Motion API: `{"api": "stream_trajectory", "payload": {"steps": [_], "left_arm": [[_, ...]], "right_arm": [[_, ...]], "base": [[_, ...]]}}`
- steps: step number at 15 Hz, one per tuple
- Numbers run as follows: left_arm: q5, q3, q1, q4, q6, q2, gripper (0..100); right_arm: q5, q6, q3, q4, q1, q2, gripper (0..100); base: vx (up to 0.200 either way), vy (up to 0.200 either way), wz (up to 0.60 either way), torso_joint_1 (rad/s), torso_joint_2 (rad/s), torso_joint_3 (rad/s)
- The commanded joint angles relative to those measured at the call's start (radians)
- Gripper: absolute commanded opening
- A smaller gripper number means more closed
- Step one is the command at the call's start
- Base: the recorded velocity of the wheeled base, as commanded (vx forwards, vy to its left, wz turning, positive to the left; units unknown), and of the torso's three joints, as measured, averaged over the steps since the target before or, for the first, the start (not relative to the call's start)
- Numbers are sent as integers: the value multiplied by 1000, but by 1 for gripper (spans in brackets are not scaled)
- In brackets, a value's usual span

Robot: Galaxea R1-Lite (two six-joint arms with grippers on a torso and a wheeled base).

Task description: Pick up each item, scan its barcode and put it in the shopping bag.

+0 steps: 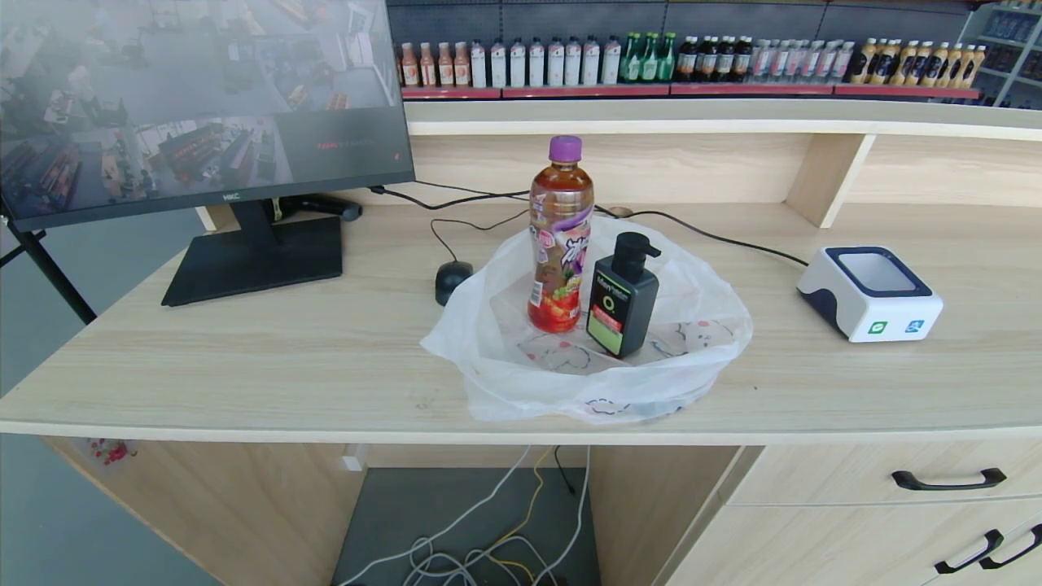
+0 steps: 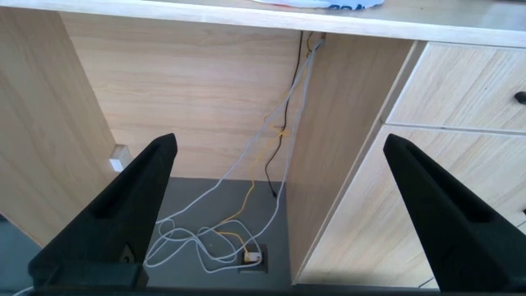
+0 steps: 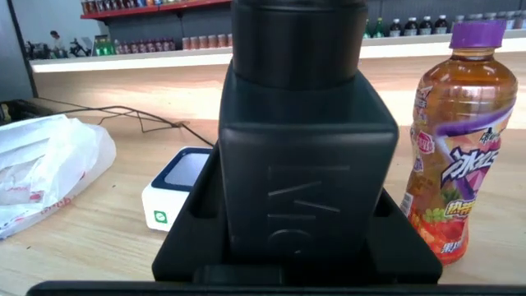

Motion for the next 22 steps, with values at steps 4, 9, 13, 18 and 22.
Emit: {"api": "stream_trajectory", "payload": {"steps": [4, 9, 13, 18, 22], "left_arm": [[0, 0, 0, 0, 0, 0, 100], [0, 0, 0, 0, -1, 0, 100], [0, 0, 0, 0, 0, 0, 100], [0, 0, 0, 0, 3, 0, 100], [0, 0, 0, 0, 3, 0, 100]], "right_arm": [[2, -1, 2, -10, -10, -3, 0], [3, -3, -8, -11, -16, 7, 0], [5, -1, -8, -11, -19, 11, 0], [135, -107, -123, 60, -22, 37, 0], [253, -235, -271, 70, -25, 166, 0]], "base": [[0, 0, 0, 0, 0, 0], [0, 200, 0, 2, -2, 2], [0, 200, 0, 6, 6, 2], [0, 0, 0, 0, 0, 0], [0, 0, 0, 0, 0, 0]]}}
